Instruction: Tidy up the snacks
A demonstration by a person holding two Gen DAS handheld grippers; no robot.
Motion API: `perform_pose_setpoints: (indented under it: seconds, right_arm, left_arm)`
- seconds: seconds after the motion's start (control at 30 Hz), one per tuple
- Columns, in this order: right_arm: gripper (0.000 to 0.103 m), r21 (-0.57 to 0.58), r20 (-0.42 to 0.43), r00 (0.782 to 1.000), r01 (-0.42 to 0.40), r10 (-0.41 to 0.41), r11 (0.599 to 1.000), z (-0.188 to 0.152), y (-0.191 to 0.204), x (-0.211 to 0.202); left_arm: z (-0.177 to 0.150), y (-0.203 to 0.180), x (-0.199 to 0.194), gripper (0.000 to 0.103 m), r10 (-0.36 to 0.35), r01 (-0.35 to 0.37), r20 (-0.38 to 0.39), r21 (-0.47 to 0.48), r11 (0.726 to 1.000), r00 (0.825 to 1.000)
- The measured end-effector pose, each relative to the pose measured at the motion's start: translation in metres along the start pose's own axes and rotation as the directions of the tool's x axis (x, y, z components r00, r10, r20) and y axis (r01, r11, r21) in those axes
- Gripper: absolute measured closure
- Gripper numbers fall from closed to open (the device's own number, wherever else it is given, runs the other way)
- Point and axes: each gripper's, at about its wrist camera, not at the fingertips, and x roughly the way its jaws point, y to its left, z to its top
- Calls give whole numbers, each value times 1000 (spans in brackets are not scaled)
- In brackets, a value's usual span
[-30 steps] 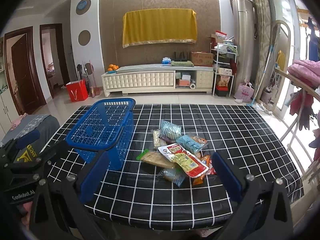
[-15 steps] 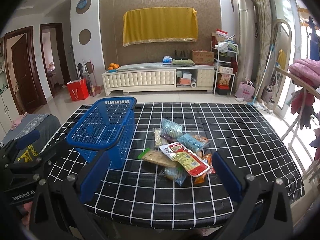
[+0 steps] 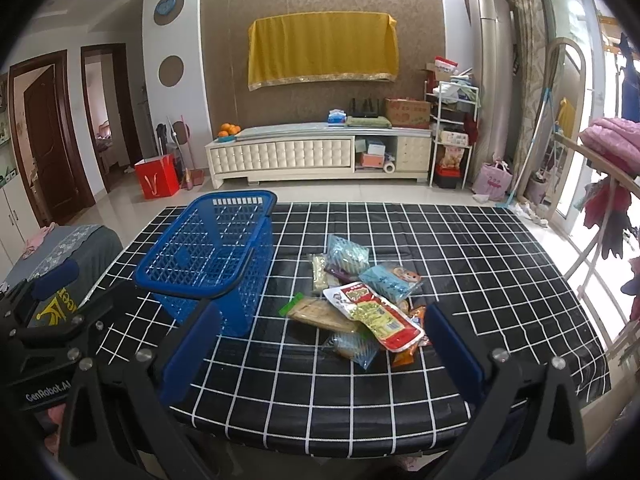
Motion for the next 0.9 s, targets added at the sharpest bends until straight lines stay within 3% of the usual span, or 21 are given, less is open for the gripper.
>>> perform_pose_setpoints:
  seconds: [0.9]
  right_arm:
    - [0,-8,-11,1000,9,-9,1000,3,-1,0]
  left_arm:
    - [-1,-2,1,0,-13,13,-4,-6,1000,1000]
